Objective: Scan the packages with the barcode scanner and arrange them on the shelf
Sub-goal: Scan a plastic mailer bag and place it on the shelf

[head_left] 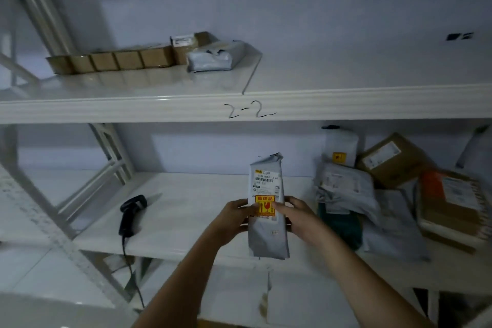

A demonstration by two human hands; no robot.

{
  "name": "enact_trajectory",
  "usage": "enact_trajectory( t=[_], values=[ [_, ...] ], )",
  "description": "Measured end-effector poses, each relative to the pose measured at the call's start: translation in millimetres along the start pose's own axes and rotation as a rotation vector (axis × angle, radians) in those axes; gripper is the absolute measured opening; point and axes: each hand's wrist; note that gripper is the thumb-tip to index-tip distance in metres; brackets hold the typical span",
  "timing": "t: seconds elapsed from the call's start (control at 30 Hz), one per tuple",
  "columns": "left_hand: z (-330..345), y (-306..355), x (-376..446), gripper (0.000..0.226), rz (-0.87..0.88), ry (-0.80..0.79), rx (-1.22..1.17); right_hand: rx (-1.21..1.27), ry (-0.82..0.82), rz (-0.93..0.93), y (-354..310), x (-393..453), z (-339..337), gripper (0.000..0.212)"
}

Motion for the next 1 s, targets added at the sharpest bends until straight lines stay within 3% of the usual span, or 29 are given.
enact_trajectory(
  t=[0.2,0.4,1.0],
  values=[
    [-101,-27,-51,0.027,0.021,0.092,-0.089,-0.043,-0.068,0.006,16,1,119,0.035],
    [-171,-38,-63,0.026,0.004,0.153,-0.127,-0.063,-0.089,0.035,37,20,192,0.035],
    [-391,11,37,0.023,-0.182,0.464,-0.103,-0.167,-0.189,0.115,102,224,340,0.037]
  ],
)
Point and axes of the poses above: each hand's wrist, its own x-axis towards the middle knuckle, its own z-axis out of the palm, y = z × x, and after that the axes turned 15 degrees about -z, right-handed
